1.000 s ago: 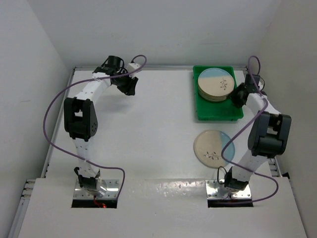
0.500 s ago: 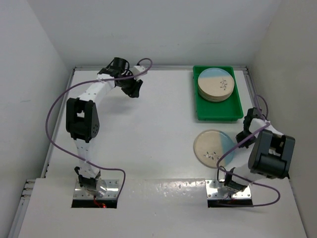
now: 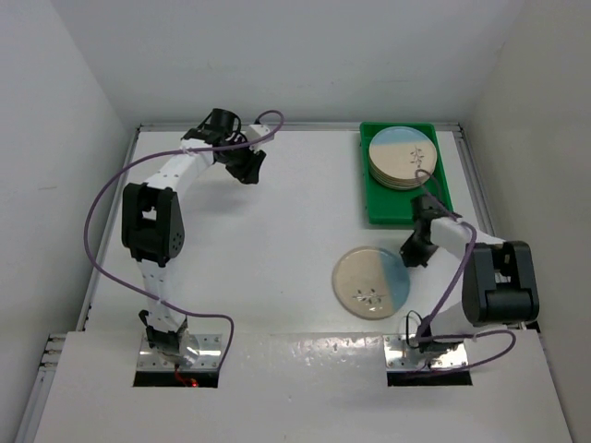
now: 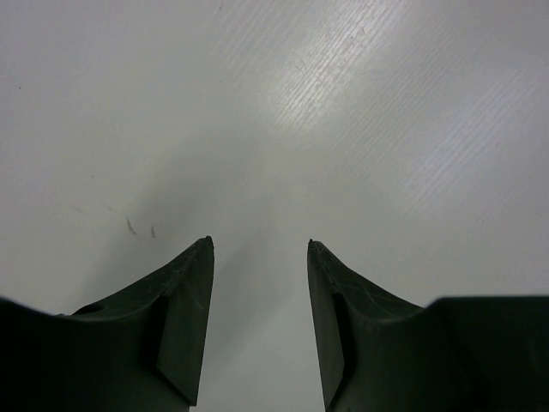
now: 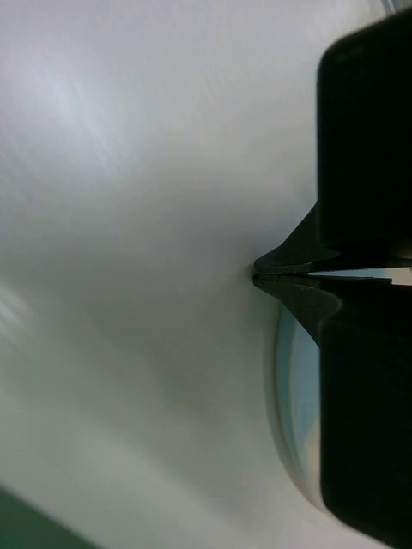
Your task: Place the plates into the plastic bin on the countertop
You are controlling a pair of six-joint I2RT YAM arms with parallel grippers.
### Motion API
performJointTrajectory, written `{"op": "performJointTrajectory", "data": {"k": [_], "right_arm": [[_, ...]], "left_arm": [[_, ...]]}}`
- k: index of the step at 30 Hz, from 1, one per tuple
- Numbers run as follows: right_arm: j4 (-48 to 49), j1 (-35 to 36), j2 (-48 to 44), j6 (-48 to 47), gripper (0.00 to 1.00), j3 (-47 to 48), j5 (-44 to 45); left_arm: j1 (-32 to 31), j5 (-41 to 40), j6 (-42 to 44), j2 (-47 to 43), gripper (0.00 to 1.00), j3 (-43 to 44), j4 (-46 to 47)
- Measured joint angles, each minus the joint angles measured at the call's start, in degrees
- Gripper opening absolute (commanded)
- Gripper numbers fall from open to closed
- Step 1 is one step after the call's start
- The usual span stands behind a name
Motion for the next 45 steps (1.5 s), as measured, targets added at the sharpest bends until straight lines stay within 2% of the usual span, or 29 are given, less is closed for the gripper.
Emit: {"op": "performJointTrajectory", "data": {"k": [5,8,10,12,14,17,18,20,23,27,29,33,35,36,39,40,41,43,45], "right_arm": [[-0.8,14.1,2.9,-1.6,0.0,2.1,-11.3],[-3.9,21.4,11.3,-5.9,0.0,11.6,-19.0],[-4.7,25.6,16.9,-9.7,0.0,21.0,-22.0],[-3.8,28.5,18.4,-13.1,0.01,27.3,-22.6],[-1.7,30.0,16.4,-15.0,0.06,28.7,-23.0],[-0.8,26.9,10.2,-15.9,0.17,25.5,-22.5],[-0.3,24.5,7.9,-16.0,0.24,23.7,-22.1],[-0.6,19.6,4.1,-16.6,0.3,20.3,-20.3],[-0.7,13.1,-0.1,-17.2,0.34,15.3,-17.3],[-0.4,10.2,-6.8,-18.1,0.35,9.2,-14.6],[0.0,9.8,-9.9,-18.5,0.37,7.4,-13.9],[1.2,9.6,-15.5,-19.6,0.42,4.6,-13.5],[1.9,9.6,-18.1,-20.1,0.44,3.0,-13.6],[2.1,9.6,-19.3,-20.4,0.46,2.2,-13.8],[3.2,9.6,-22.4,-21.8,0.6,-0.7,-15.5],[3.5,9.6,-23.1,-22.6,0.67,-1.6,-16.7],[3.6,9.6,-23.5,-23.3,0.71,-2.2,-18.0],[3.9,9.6,-23.4,-24.8,0.78,-3.3,-21.2],[4.7,9.6,-22.5,-26.1,0.81,-4.0,-24.7]], "left_arm": [[0.0,-0.4,0.5,-0.2,0.52,-0.2,0.1],[-0.2,0.9,2.2,-0.2,0.59,-0.7,-0.6],[-0.4,2.9,4.2,-0.2,0.59,-1.1,-2.1],[-1.0,5.5,7.2,-0.2,0.59,-1.9,-4.5],[-2.2,8.9,10.0,-0.3,0.6,-3.9,-6.7],[-5.9,13.0,13.4,-0.4,0.68,-8.2,-10.5],[-7.9,13.9,14.1,-0.4,0.79,-9.9,-11.7],[-12.3,15.3,14.1,-0.4,0.81,-12.6,-12.5],[-19.4,15.4,10.6,0.0,0.81,-14.7,-10.8],[-27.3,10.8,3.8,1.1,0.81,-15.6,-5.8],[-29.4,6.6,0.4,1.7,0.79,-16.7,-3.1],[-31.0,0.5,-6.3,1.9,0.71,-16.9,0.1],[-31.8,-2.1,-8.4,1.8,0.63,-17.1,1.6],[-32.1,-3.4,-8.9,1.8,0.47,-17.2,2.2],[-33.0,-6.7,-9.8,2.0,0.27,-17.3,4.2],[-33.2,-6.4,-10.2,2.0,0.07,-17.4,4.2],[-33.4,-6.0,-10.8,2.0,0.0,-17.5,4.2],[-33.5,-5.5,-10.5,2.0,0.0,-17.3,4.0],[-32.9,-4.5,-10.5,2.4,0.0,-16.5,3.1]]}}
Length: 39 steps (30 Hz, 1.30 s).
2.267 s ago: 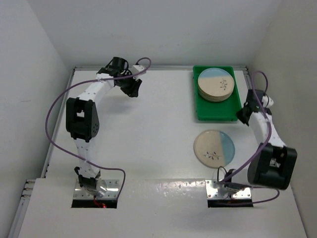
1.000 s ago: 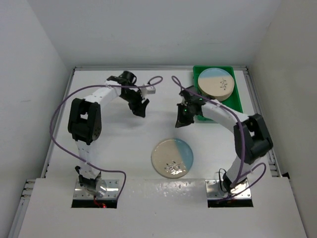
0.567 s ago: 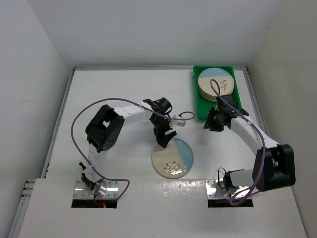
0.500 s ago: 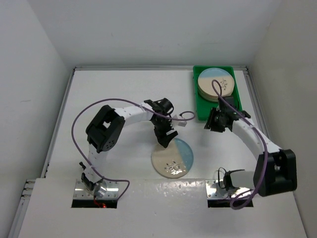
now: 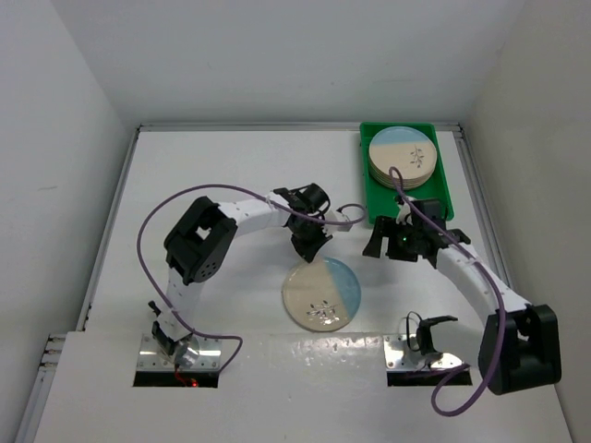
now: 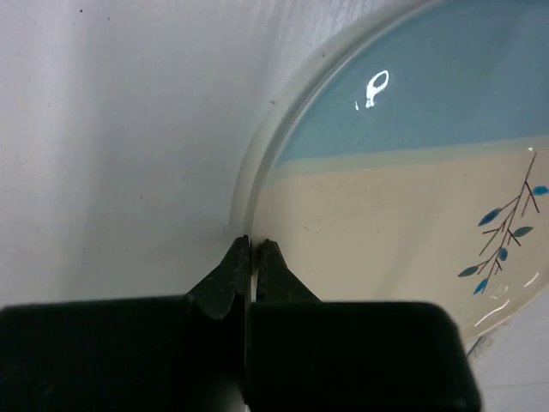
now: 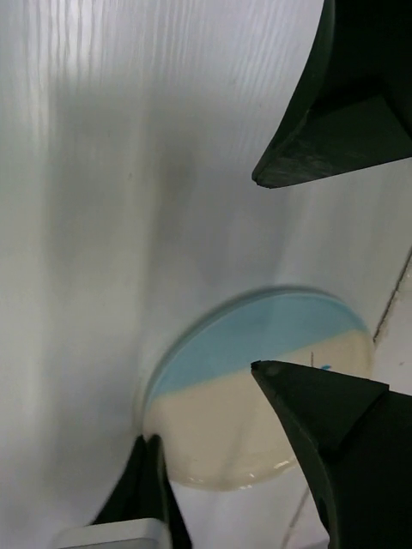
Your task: Place the plates into the plastic bin on the countertop
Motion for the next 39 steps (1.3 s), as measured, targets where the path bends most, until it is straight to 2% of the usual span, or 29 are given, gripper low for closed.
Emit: {"op": "performJointTrajectory", "data": {"k": [2,8,13,16,17,18,19,21,22,30,31,32,34,36,37,39], "right_arm": [[2.0,0.0,1.7,-1.1,0.84,-1.2,-4.5],[11.0,1.3,10.6,-1.9,0.84,-6.3,-17.1],[20.6,4.5,19.8,0.0,0.72,-7.0,-24.3],[26.7,7.1,24.5,1.6,0.49,-6.2,-27.6],[28.3,7.9,26.6,2.4,0.31,-5.9,-28.2],[29.9,8.0,28.5,3.0,0.23,-5.8,-29.6],[30.9,8.4,30.3,4.2,0.11,-5.8,-29.9],[33.2,9.1,33.0,6.2,0.02,-5.8,-31.3],[34.2,9.2,33.6,7.0,0.0,-5.8,-31.9],[36.3,9.4,33.8,8.0,0.0,-2.5,-31.8],[36.2,9.4,33.8,8.0,0.08,-2.1,-31.8],[35.9,9.4,33.8,8.1,0.26,-1.6,-31.6],[35.3,9.4,33.8,8.3,0.42,-0.8,-32.2],[34.4,9.4,34.2,8.0,0.47,0.6,-33.1],[34.1,9.4,35.1,7.9,0.47,1.9,-33.6],[34.7,9.4,38.1,8.1,0.36,3.9,-34.6]], "left_arm": [[1.1,1.7,0.2,0.4,0.0,0.7,-0.8],[4.5,3.5,4.4,-0.1,0.0,0.8,-2.1],[6.9,3.7,7.1,-0.9,0.0,0.9,-2.7],[7.7,4.7,7.8,-1.0,0.0,1.1,-3.0],[7.9,4.2,8.2,-1.2,0.0,1.2,-3.5],[8.2,4.0,8.3,-1.4,0.0,1.2,-3.7],[8.8,4.1,8.4,-1.7,0.0,1.2,-3.7],[9.8,4.9,8.3,-2.2,0.0,1.3,-3.5],[10.4,5.4,8.3,-2.4,0.0,1.3,-3.3],[14.1,8.1,8.1,-3.7,0.0,2.4,-2.3],[14.3,8.2,8.2,-3.7,0.0,2.8,-2.4],[14.6,8.5,8.2,-3.7,0.0,3.3,-2.5],[14.9,8.9,8.3,-3.7,0.0,4.6,-3.8],[14.9,9.2,8.6,-3.7,0.0,5.9,-4.8],[14.9,9.4,8.7,-3.7,0.0,6.5,-5.1],[14.9,9.7,9.1,-3.8,0.0,6.8,-5.3]]}}
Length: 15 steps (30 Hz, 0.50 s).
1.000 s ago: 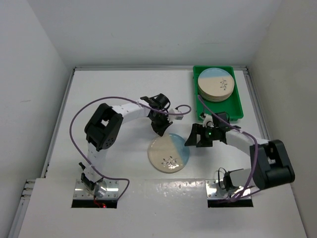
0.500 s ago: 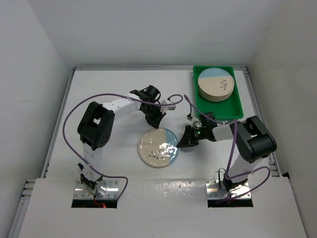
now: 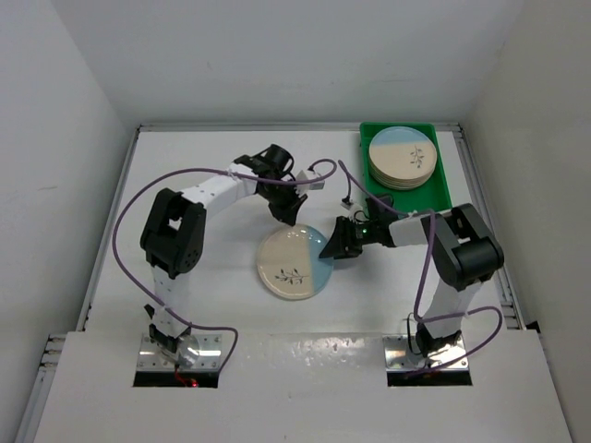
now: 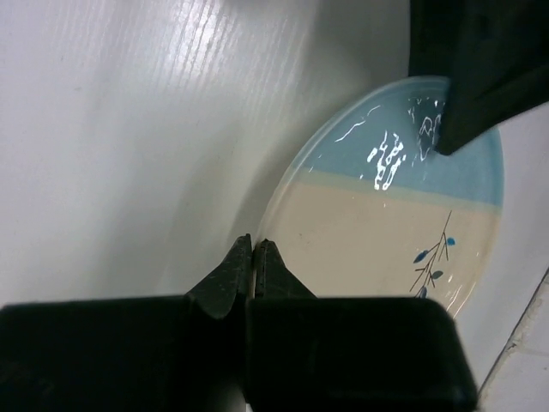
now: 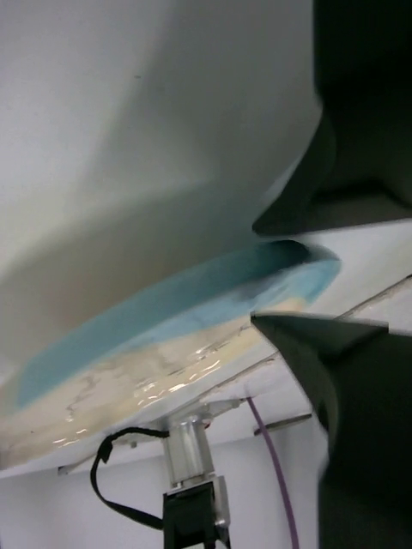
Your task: Place the plates into the plastic bin on the countertop
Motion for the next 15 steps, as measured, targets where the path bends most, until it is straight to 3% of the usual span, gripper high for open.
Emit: {"op": "performJointTrajectory", "data": {"k": [1,2,4,8,10,11,14,15], "right_arm": [[0.7,0.0,1.7,0.5,0.28,0.8,-0.4],[1.6,0.1,3.4,1.2,0.14,1.3,-0.9],[2.9,0.2,5.3,1.8,0.01,1.5,-3.6],[4.5,1.1,5.5,4.8,0.0,1.5,-3.7],[5.3,1.0,5.3,6.0,0.0,1.5,-3.9],[5.3,0.8,4.9,6.6,0.0,1.5,-3.8],[3.5,-1.1,3.4,8.0,0.0,3.2,-3.0],[2.6,-2.2,2.7,8.7,0.0,4.6,-2.5]], "left_arm": [[0.0,0.1,0.2,0.0,0.0,0.0,0.0],[0.0,0.2,0.3,0.0,0.0,0.1,0.0],[0.0,-0.5,0.6,0.0,0.0,0.1,-0.5],[0.6,0.8,0.4,-0.4,0.03,0.9,-0.9],[0.7,0.4,0.1,-0.4,0.18,2.2,-1.0],[1.0,0.1,-0.2,-0.4,0.33,3.2,-1.2],[2.8,-1.1,-1.0,-0.4,0.46,7.3,-1.8],[3.7,-1.7,-1.2,-0.4,0.46,8.8,-2.1]]}}
